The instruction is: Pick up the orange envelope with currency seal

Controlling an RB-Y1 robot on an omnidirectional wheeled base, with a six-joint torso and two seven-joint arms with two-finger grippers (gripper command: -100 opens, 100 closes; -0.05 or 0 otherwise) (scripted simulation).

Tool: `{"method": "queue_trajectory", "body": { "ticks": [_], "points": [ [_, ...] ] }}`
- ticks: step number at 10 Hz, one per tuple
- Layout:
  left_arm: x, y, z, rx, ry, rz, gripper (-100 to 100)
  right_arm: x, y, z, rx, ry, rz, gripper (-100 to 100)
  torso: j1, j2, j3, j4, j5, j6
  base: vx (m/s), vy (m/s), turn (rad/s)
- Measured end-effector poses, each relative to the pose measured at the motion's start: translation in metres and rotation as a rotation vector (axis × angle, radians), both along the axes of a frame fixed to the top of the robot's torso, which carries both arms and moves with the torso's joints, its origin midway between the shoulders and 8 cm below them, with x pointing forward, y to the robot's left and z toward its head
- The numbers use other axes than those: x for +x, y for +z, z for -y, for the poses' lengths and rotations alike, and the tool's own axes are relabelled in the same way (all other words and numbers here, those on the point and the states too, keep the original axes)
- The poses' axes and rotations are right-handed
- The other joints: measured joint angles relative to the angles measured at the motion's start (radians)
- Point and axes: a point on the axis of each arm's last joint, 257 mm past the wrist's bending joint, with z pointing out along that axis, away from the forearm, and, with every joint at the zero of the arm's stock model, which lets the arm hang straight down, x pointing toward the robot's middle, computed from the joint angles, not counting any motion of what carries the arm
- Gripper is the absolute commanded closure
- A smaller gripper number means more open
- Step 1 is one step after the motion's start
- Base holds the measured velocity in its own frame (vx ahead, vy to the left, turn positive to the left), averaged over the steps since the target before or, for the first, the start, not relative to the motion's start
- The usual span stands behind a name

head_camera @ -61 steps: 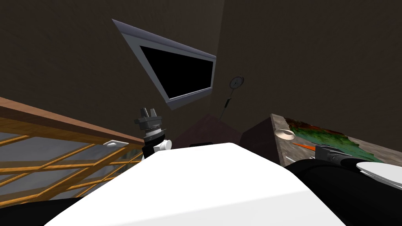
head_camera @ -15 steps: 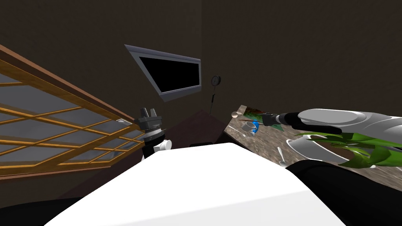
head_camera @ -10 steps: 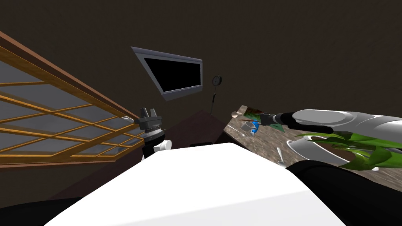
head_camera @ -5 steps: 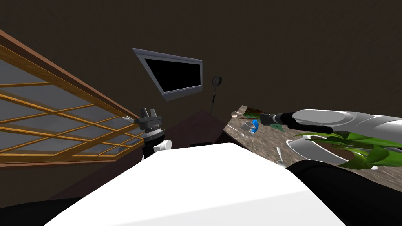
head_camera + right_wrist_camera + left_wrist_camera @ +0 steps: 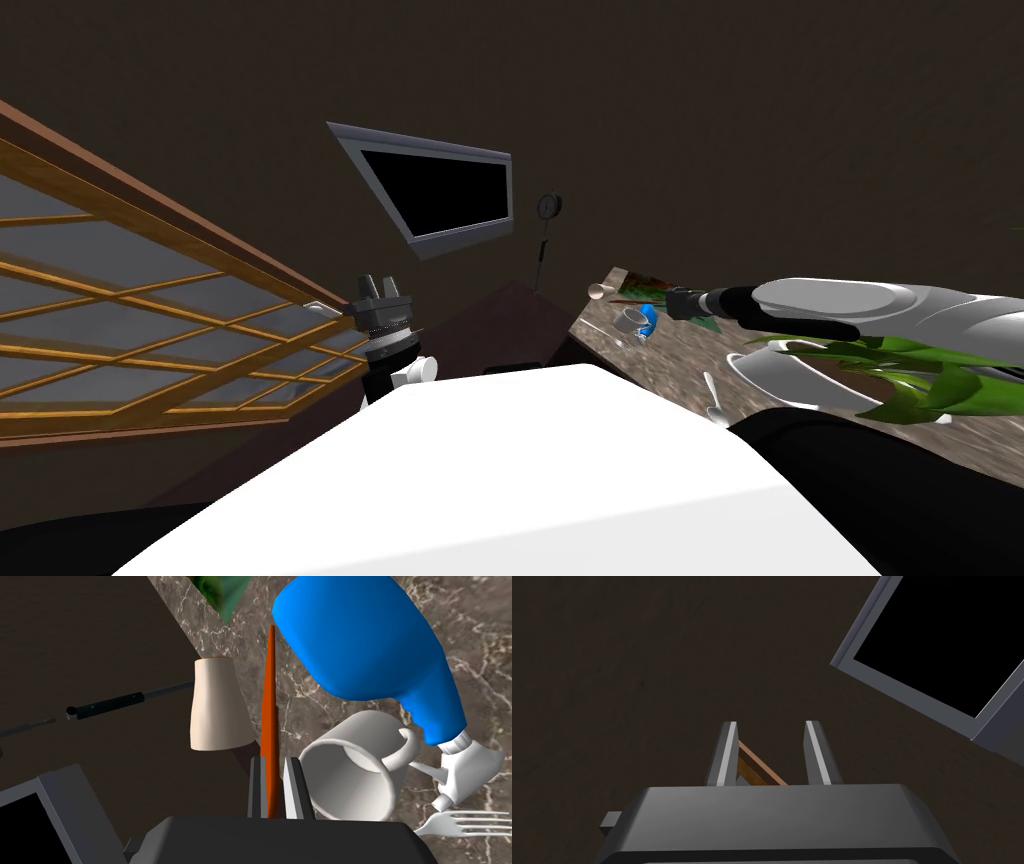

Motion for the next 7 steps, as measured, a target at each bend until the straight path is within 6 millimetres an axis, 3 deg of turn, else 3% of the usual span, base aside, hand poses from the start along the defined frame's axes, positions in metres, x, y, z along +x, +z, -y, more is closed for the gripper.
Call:
{"method": "queue_trajectory", "body": {
  "ticks": [6,7],
  "points": [
    [0.0000,0.0000,0.0000,0.000,0.000,0.000,0,-0.0092,0.0056,0.0044,0.007,0.035,-0.003,100,0.001,0.001,0.001,0.000,0.001,0.000,0.038,0.024,-0.051],
    [0.0000,0.0000,0.0000,0.000,0.000,0.000,0,-0.0099,0.0052,0.0043,0.007,0.038,-0.005,0,0.000,0.002,0.001,0.001,0.001,-0.001,0.000,0.000,0.000]
  ]
}}
